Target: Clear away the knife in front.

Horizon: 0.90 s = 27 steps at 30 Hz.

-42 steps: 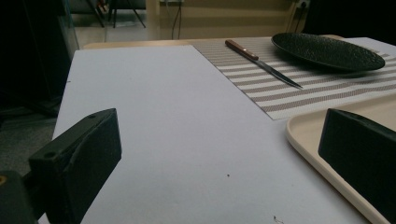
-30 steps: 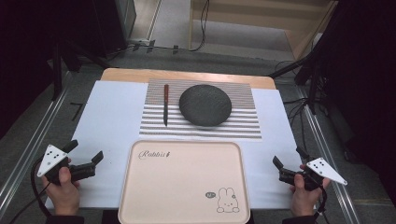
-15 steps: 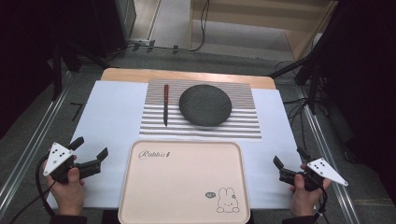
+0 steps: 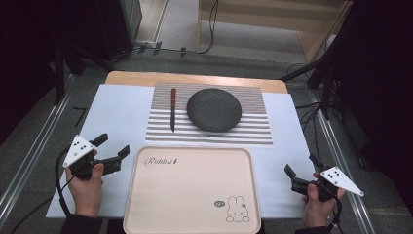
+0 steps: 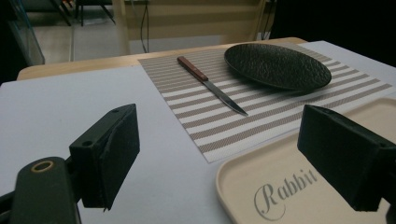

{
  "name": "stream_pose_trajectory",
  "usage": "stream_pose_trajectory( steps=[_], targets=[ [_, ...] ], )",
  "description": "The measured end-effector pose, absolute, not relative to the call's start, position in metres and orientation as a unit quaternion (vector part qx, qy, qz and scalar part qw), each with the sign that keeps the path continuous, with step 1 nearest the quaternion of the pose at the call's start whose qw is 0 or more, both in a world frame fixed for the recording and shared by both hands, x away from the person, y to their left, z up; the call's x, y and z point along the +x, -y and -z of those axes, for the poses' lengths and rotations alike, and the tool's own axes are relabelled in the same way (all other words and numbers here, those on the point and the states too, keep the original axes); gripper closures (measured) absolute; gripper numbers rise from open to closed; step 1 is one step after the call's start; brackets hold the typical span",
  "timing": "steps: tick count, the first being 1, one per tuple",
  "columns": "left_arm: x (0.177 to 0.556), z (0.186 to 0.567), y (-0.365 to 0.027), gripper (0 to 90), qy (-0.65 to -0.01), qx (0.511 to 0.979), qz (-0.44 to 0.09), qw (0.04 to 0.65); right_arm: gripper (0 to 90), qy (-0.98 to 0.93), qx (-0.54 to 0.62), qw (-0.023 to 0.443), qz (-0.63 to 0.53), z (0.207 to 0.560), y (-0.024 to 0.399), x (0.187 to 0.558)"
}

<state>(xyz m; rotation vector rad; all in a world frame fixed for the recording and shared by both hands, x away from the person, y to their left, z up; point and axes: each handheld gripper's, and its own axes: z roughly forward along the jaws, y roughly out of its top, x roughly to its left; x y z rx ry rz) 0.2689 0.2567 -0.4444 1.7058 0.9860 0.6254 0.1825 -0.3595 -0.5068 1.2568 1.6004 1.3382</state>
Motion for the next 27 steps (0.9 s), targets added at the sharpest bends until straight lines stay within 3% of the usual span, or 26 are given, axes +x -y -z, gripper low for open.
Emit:
stream_pose_trajectory(
  steps=[27],
  targets=[
    [0.353,0.399,-0.199,13.5,-0.414,0.738,-0.234,0.479,0.0,-0.619,0.486,0.341,-0.514,0.508,0.358,0.184]
  ],
)
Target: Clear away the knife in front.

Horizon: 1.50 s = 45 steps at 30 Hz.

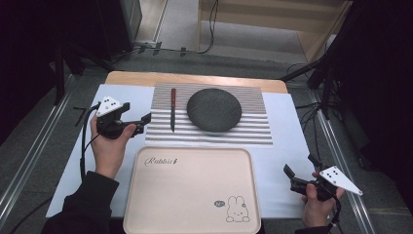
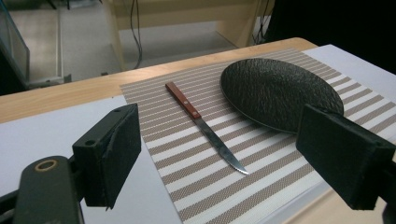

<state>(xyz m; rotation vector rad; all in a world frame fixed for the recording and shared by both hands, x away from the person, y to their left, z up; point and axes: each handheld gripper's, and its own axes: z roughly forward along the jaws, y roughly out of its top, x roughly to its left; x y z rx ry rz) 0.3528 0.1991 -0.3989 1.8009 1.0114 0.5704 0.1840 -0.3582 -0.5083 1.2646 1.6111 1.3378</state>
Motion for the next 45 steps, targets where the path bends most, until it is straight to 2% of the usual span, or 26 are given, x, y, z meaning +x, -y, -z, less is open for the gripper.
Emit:
stream_pose_trajectory(
  steps=[16,25,37,45],
  targets=[
    [0.413,0.401,-0.178,16.2,-0.463,0.747,-0.186,0.440,0.0,-0.620,0.488,0.336,-0.514,0.509,0.359,0.185],
    [0.446,0.407,-0.169,21.1,-0.489,0.753,-0.162,0.410,0.0,-0.620,0.490,0.335,-0.513,0.509,0.359,0.185],
    [0.492,0.427,-0.143,26.7,-0.514,0.779,-0.109,0.343,0.0,-0.621,0.490,0.333,-0.513,0.510,0.358,0.186],
    [0.511,0.438,-0.126,30.2,-0.526,0.791,-0.092,0.298,0.0,-0.621,0.492,0.332,-0.512,0.510,0.359,0.187]
  ],
)
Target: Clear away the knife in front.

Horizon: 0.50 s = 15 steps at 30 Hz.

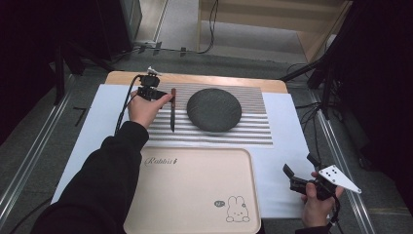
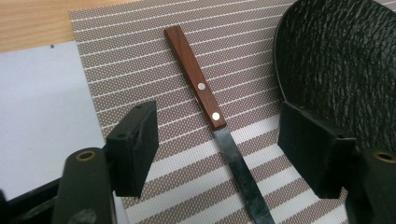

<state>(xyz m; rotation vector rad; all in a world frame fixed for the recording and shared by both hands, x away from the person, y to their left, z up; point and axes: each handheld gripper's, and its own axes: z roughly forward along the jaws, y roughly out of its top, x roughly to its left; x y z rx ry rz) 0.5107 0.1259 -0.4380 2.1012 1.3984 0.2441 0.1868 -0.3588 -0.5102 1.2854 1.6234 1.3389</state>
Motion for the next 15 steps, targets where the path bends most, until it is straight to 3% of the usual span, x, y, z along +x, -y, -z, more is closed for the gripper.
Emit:
stream_pose_trajectory(
  steps=[6,15],
  targets=[
    [0.524,0.449,-0.112,32.8,-0.527,0.805,-0.086,0.258,3.1,-0.619,0.495,0.335,-0.510,0.510,0.359,0.187],
    [0.537,0.461,-0.103,44.7,-0.544,0.801,-0.073,0.239,3.1,-0.621,0.492,0.331,-0.513,0.510,0.358,0.188]
  ],
)
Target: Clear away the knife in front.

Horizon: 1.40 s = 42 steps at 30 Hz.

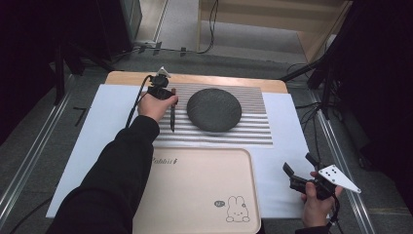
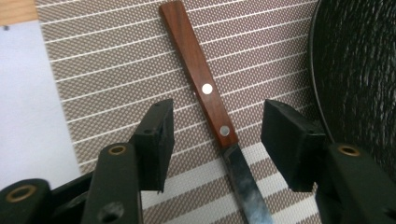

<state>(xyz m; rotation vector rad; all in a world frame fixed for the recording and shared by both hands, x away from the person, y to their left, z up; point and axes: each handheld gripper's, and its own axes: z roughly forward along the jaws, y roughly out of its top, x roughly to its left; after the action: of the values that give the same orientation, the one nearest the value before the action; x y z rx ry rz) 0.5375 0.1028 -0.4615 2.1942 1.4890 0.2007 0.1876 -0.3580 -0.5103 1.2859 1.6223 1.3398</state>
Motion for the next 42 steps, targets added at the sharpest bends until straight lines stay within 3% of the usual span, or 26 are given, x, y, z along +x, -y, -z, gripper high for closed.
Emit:
stream_pose_trajectory(
  steps=[9,19,42],
  targets=[
    [0.540,0.472,-0.089,57.0,-0.547,0.806,-0.077,0.213,3.1,-0.627,0.478,0.327,-0.521,0.510,0.358,0.188],
    [0.535,0.476,-0.082,76.6,-0.531,0.821,-0.109,0.181,3.1,-0.631,0.481,0.325,-0.514,0.510,0.357,0.189],
    [0.510,0.456,-0.111,77.0,-0.531,0.808,-0.078,0.243,3.1,-0.634,0.479,0.323,-0.515,0.510,0.356,0.189]
  ],
)
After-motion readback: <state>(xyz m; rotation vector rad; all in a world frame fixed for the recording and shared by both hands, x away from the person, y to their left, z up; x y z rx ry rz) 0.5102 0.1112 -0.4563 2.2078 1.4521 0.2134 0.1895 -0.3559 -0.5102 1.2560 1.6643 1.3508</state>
